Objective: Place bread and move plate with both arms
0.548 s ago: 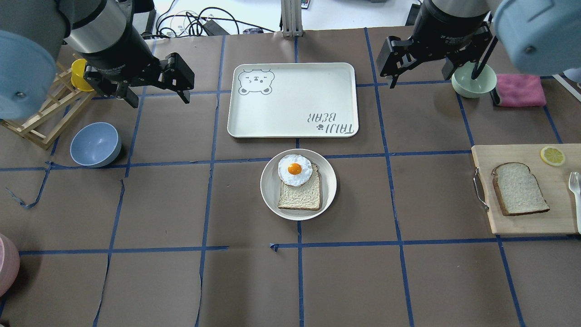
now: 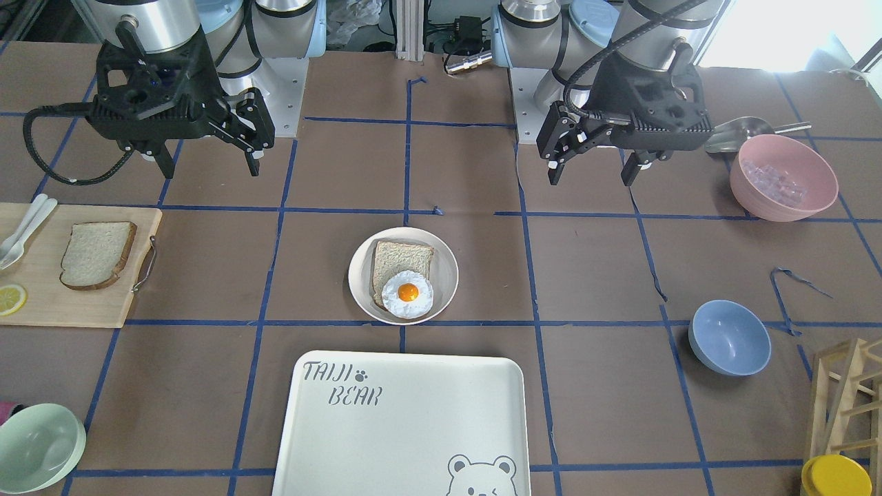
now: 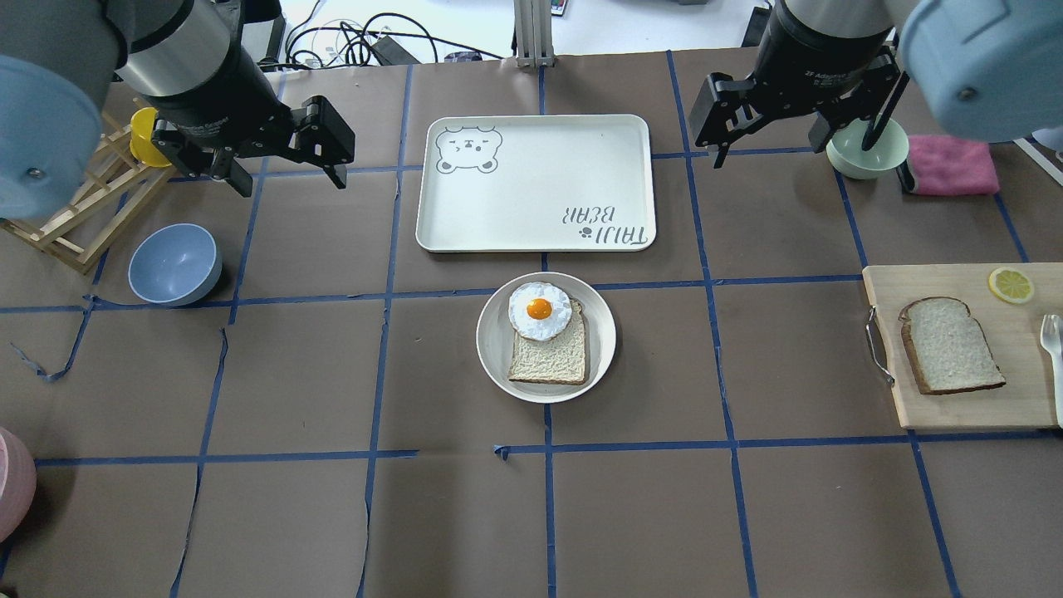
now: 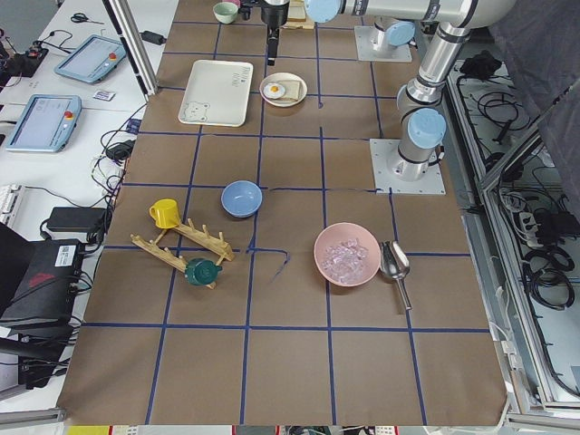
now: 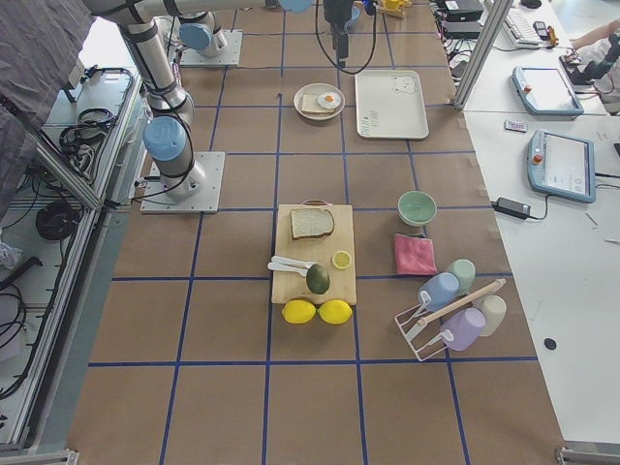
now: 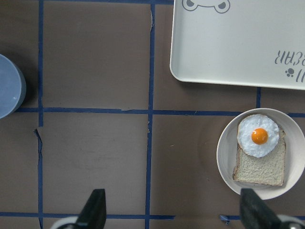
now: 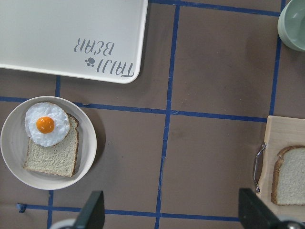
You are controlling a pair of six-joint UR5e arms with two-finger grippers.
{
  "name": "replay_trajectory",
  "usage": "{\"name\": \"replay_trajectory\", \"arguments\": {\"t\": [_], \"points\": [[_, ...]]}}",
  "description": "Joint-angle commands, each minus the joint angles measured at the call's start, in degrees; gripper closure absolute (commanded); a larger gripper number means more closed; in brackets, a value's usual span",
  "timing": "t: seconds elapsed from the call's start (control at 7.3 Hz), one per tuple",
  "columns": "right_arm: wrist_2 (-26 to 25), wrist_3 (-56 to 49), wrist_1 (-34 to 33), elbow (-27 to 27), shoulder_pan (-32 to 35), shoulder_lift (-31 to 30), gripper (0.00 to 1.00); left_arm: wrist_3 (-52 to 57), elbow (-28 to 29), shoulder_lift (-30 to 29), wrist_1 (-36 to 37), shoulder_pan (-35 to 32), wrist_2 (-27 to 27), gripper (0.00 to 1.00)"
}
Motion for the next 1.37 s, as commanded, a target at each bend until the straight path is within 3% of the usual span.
{"name": "replay_trajectory", "arguments": {"t": [0.0, 1.23], "points": [[0.2, 0.1, -0.26, 0.0, 0.01, -0.01, 0.0, -0.08, 0.09, 0.01, -0.03, 0.0, -0.07, 0.0], [-1.12, 0.02, -0.7, 0.0, -0.43, 0.43, 0.0, -0.08, -0.09, 0.01, -0.03, 0.0, -0.15, 0.0]]}}
